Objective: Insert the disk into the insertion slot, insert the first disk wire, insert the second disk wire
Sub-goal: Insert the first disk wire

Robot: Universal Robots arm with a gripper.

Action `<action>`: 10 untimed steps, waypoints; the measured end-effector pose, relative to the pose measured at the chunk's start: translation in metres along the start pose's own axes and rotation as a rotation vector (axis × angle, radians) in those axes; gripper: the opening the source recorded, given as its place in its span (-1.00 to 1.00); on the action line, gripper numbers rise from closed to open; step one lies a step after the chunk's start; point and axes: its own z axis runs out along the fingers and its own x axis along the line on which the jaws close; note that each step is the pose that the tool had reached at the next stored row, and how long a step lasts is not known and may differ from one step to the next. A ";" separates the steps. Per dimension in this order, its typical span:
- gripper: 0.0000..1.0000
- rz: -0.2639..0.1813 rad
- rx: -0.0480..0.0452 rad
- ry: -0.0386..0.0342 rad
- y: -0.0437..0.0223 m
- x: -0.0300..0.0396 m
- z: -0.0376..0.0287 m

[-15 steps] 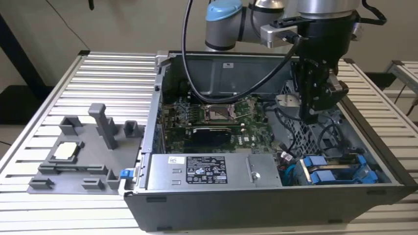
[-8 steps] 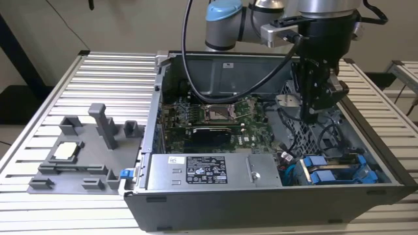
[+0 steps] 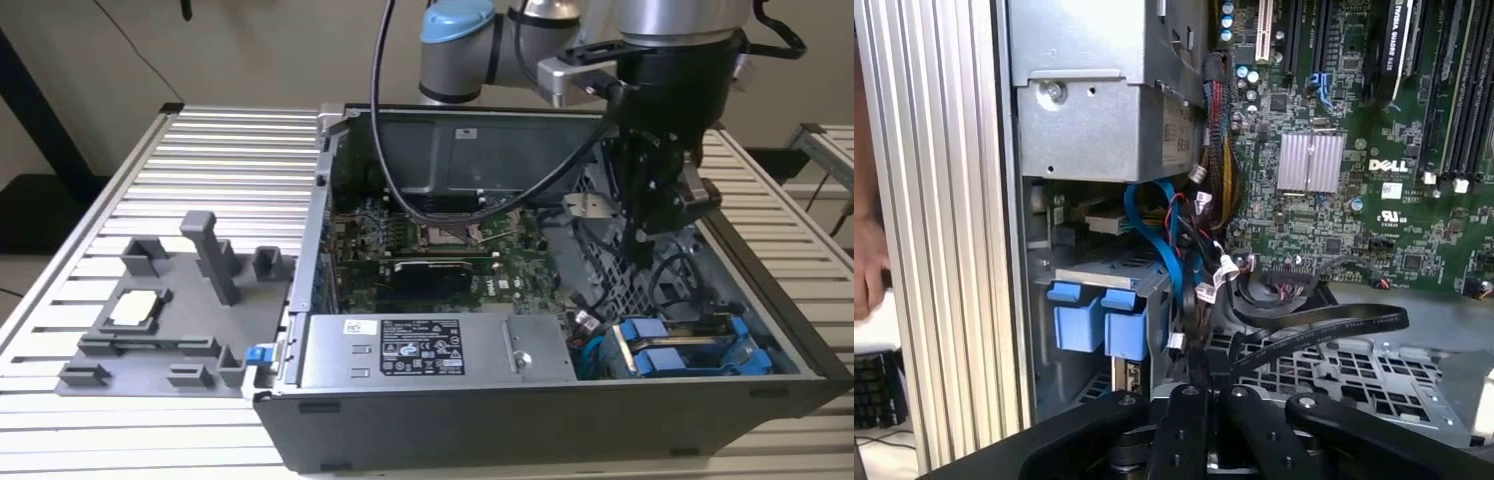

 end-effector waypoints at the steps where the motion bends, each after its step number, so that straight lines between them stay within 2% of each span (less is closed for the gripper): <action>1: -0.79 0.000 -0.0002 -0.0002 0.0002 0.0009 0.0003; 5: -0.79 0.000 -0.0002 0.0000 -0.0006 0.0019 -0.0044; 6: -0.76 0.000 -0.0002 -0.0002 -0.0008 0.0022 -0.0057; 7: -0.64 0.000 -0.0003 -0.0002 -0.0008 0.0020 -0.0066; 9: -0.64 0.000 -0.0002 -0.0002 0.0017 -0.0005 -0.0077; 10: -0.51 0.000 -0.0003 0.0006 0.0032 -0.0031 -0.0087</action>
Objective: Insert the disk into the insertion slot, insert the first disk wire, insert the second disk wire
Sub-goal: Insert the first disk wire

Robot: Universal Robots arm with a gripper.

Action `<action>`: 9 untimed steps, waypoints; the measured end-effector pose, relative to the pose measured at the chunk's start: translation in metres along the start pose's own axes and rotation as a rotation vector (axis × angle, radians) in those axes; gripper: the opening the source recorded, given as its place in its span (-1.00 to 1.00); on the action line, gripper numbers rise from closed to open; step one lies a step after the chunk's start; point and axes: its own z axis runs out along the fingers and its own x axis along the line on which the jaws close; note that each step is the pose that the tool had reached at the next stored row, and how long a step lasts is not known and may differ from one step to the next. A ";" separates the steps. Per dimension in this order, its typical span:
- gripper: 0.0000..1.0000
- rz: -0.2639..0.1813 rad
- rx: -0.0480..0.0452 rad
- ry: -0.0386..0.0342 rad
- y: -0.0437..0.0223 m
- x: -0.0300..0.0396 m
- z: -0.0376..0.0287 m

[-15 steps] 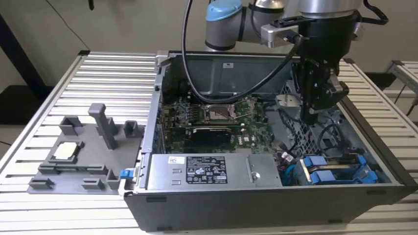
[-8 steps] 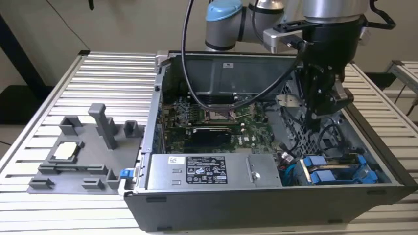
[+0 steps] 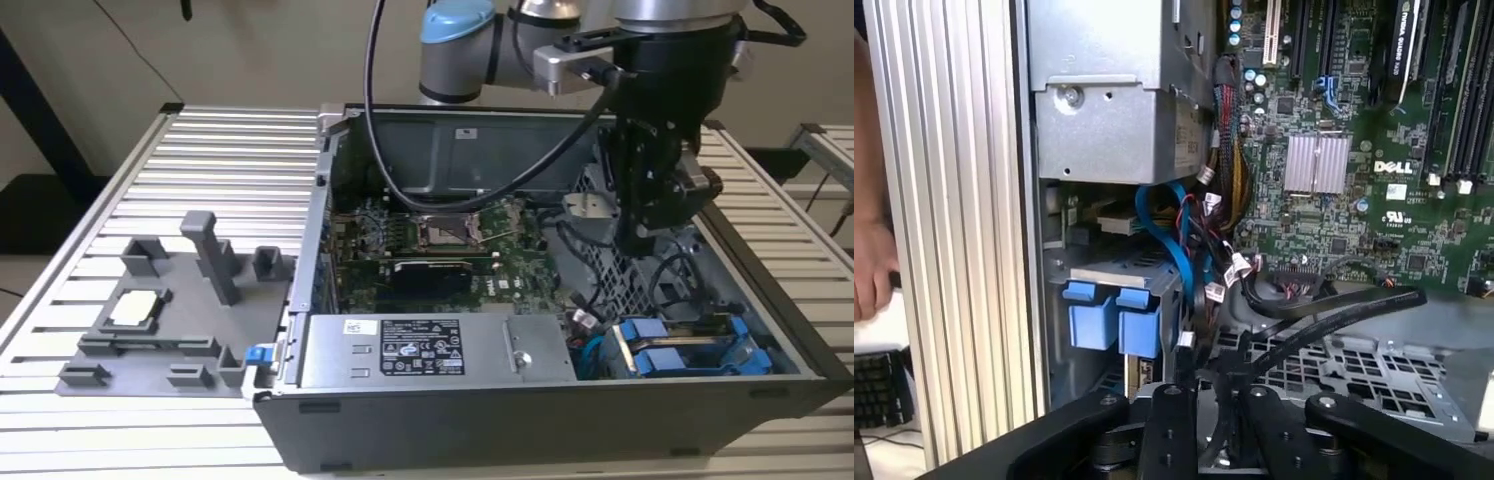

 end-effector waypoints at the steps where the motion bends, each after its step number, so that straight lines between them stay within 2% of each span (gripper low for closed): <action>1: -0.51 0.000 0.0001 0.0002 0.0011 -0.0035 -0.0008; 4: -0.51 0.001 0.0033 0.0005 0.0040 -0.0133 -0.0037; 6: -0.51 0.002 0.0082 0.0005 0.0060 -0.0153 -0.0056; 9: -0.51 0.002 0.0094 -0.0001 0.0088 -0.0163 -0.0089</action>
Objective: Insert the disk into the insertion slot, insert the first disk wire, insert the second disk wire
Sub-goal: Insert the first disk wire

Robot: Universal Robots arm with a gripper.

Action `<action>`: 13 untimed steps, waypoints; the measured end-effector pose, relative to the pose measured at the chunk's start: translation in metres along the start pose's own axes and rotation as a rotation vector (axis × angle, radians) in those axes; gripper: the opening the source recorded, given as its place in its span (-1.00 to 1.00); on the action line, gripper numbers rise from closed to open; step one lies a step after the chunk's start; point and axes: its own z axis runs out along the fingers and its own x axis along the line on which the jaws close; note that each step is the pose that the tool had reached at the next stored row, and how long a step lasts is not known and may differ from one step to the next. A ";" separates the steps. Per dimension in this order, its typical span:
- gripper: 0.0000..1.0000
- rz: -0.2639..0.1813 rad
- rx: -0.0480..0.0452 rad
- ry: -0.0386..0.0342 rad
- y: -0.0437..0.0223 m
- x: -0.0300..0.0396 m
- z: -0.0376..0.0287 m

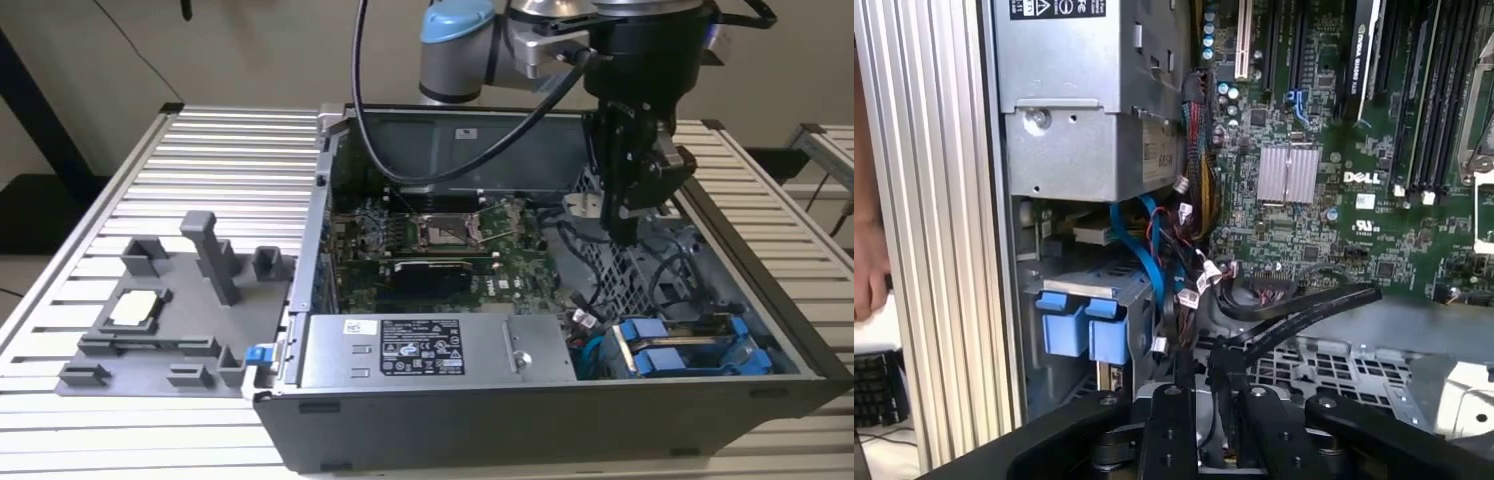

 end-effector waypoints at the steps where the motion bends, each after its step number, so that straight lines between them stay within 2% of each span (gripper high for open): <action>1: -0.51 0.000 0.0003 0.0004 0.0010 -0.0003 -0.0010; 5: -0.51 0.001 0.0023 0.0004 0.0041 -0.0030 0.0000; 8: -0.51 0.000 0.0056 0.0007 0.0045 -0.0043 0.0032; 13: -0.51 0.000 0.0061 0.0005 0.0047 -0.0040 0.0034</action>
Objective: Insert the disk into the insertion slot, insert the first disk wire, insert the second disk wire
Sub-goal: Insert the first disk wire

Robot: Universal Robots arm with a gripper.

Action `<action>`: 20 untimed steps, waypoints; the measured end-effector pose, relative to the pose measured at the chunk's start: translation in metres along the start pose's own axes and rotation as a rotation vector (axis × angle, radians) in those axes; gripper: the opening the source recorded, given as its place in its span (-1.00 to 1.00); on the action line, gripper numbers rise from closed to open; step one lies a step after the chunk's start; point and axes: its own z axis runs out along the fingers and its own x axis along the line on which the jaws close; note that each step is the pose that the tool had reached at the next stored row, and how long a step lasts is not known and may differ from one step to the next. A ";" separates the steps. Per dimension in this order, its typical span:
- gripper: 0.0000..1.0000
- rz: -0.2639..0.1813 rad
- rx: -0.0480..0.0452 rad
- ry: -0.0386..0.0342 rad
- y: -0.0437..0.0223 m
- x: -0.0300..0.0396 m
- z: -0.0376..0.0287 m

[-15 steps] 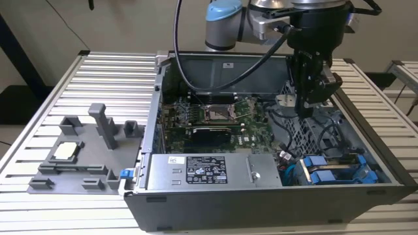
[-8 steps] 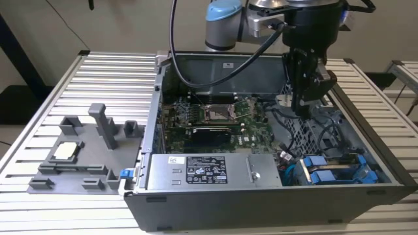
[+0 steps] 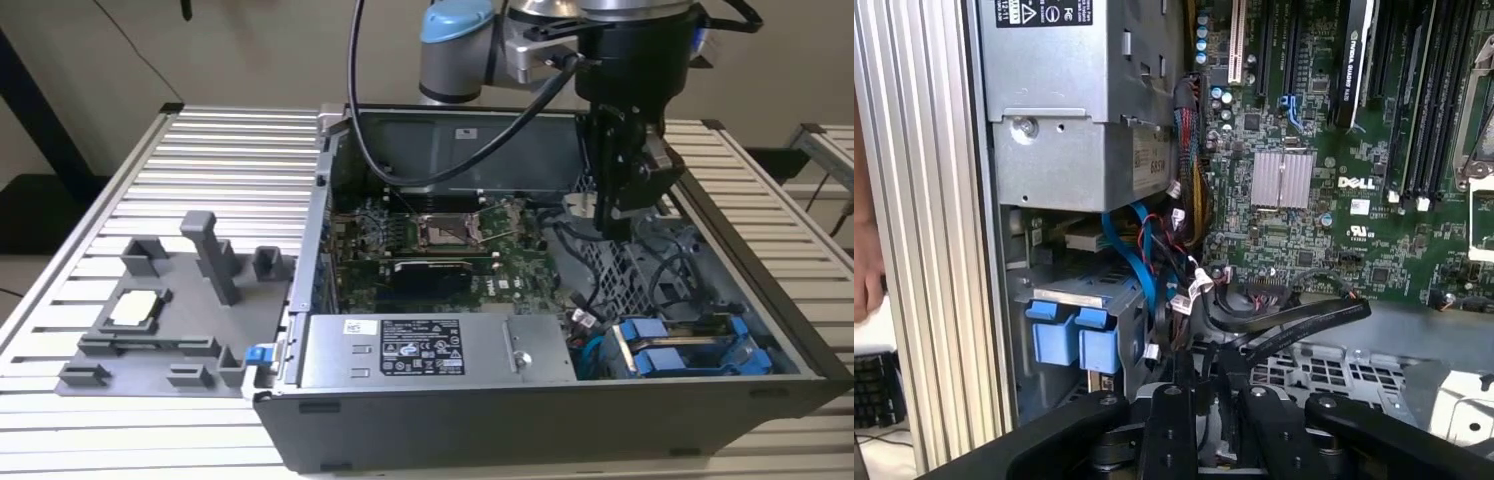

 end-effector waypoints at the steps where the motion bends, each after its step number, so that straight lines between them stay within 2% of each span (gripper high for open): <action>1: -0.51 0.000 0.0001 -0.0002 0.0000 0.0001 0.0001; 2: -0.68 0.000 0.0000 -0.0001 0.0000 0.0001 0.0000; 4: -0.68 -0.001 0.0001 0.0001 0.0000 0.0005 0.0001; 5: -0.79 -0.001 0.0001 0.0001 0.0000 0.0005 0.0001; 11: -0.79 -0.002 0.0004 -0.0001 -0.0004 0.0010 -0.0019; 12: -0.76 -0.002 0.0006 0.0008 -0.0004 0.0010 -0.0018; 13: -0.62 -0.004 0.0008 0.0016 -0.0004 0.0009 -0.0016; 18: -0.62 -0.013 0.0033 0.0017 -0.0003 0.0009 -0.0013; 20: -0.62 -0.017 0.0039 0.0040 -0.0002 0.0010 -0.0012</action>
